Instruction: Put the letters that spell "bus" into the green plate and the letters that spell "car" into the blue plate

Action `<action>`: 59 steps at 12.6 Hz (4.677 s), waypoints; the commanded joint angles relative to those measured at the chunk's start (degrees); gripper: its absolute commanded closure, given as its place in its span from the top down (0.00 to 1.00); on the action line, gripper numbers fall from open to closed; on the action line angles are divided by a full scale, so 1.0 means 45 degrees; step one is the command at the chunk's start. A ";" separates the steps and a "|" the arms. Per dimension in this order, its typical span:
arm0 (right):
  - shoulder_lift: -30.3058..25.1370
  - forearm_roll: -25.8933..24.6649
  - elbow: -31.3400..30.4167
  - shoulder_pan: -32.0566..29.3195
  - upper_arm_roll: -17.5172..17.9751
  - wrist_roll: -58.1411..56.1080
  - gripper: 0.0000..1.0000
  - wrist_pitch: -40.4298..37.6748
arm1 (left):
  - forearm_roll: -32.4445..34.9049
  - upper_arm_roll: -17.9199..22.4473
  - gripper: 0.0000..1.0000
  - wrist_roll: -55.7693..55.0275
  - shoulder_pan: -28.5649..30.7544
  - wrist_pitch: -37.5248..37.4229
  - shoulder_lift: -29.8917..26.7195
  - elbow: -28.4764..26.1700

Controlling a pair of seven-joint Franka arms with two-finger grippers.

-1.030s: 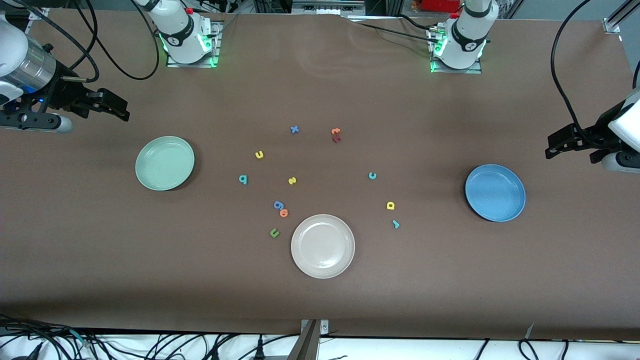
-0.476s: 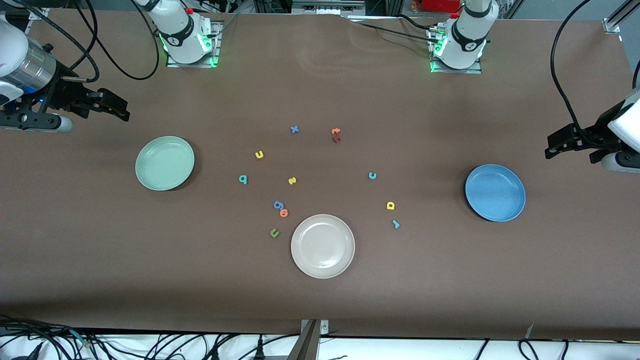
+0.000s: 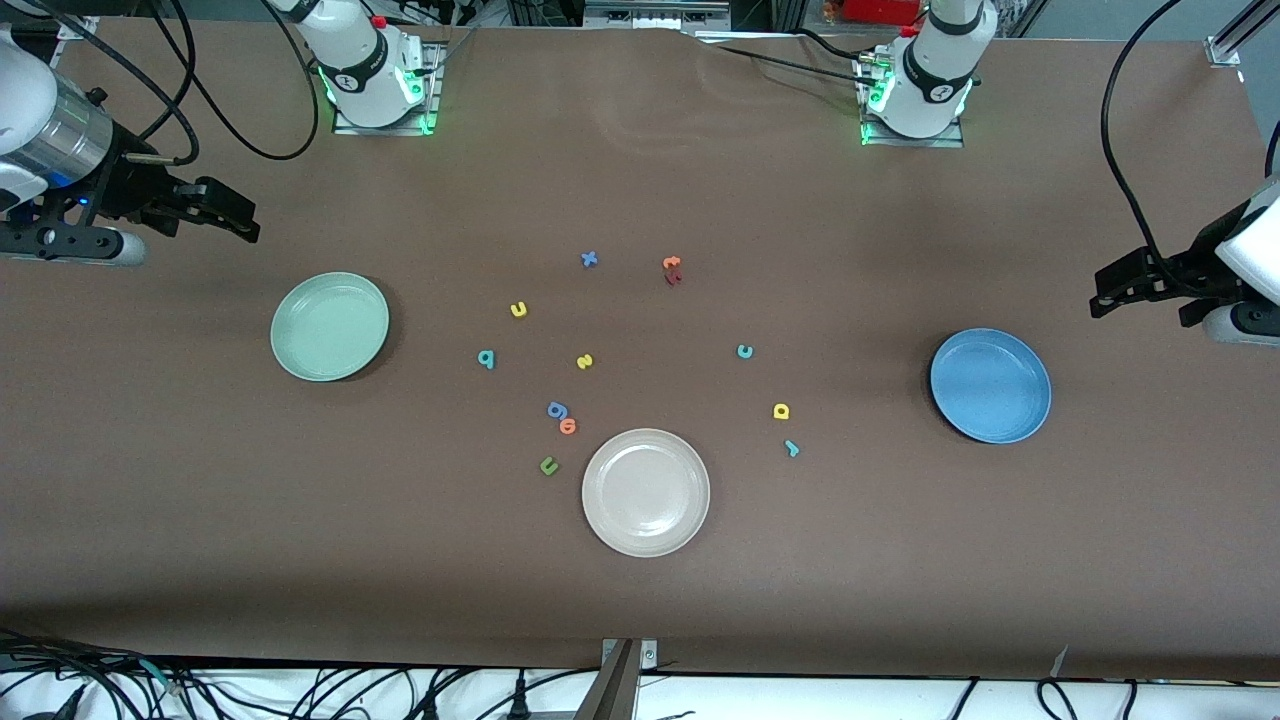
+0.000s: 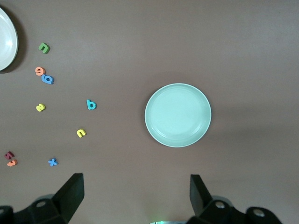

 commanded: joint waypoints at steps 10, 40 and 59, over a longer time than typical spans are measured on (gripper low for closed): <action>0.0099 0.0247 0.0124 -0.0009 0.0019 -0.0142 1.00 -0.0344 | 0.0324 0.0133 1.00 -0.0112 -0.0186 -0.0251 0.0010 0.0238; 0.6093 -0.1140 -0.5168 0.4113 0.0137 0.5718 0.99 1.1644 | 0.0324 0.0035 1.00 -0.0131 -0.0205 -0.0270 0.0030 0.0296; 0.7033 -0.2351 -0.4720 0.4425 -0.0157 0.6362 0.54 1.2820 | 0.0090 -0.0003 1.00 -0.0464 -0.2255 0.2495 0.1143 -0.3096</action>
